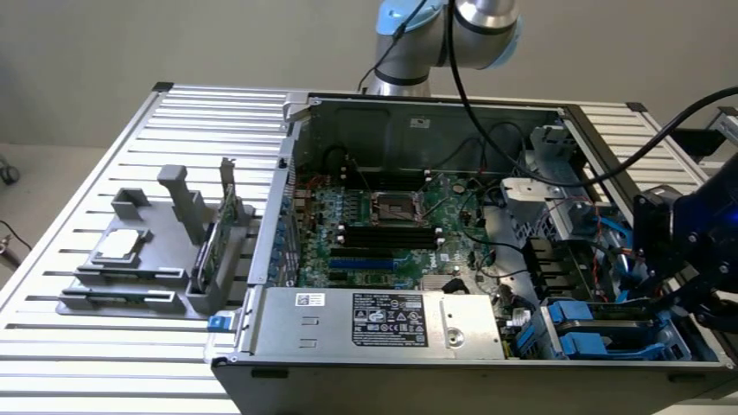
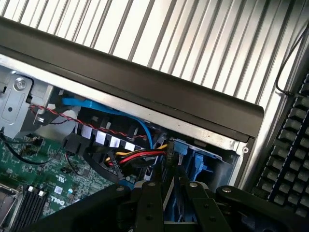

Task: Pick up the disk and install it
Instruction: 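Insert the first disk wire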

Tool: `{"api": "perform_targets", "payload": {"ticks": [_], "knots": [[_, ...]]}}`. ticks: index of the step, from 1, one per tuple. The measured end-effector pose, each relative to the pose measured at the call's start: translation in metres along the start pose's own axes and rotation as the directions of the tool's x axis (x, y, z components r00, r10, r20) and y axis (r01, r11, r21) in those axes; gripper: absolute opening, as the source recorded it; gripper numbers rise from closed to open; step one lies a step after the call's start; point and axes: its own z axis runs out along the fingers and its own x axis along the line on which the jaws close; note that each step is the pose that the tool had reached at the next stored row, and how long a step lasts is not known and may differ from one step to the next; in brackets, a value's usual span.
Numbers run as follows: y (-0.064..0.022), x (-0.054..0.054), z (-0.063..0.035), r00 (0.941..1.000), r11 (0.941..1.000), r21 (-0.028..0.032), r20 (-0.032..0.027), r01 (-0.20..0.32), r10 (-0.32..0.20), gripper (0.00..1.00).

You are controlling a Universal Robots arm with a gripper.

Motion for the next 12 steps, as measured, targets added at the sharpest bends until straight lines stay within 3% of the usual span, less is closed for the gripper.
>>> {"api": "perform_targets", "payload": {"ticks": [3, 8, 12], "knots": [[-0.0006, -0.0006, 0.0021, 0.9999, 0.9999, 0.0022, 0.0003, -0.017, 0.017, 0.25], [-0.0011, -0.0016, 0.0041, 0.9992, 0.9991, 0.0124, -0.0036, -0.04, 0.04, 0.25], [-0.0012, -0.0021, 0.0043, 0.9986, 0.9986, 0.0159, -0.0133, -0.051, 0.051, 0.25]]}}
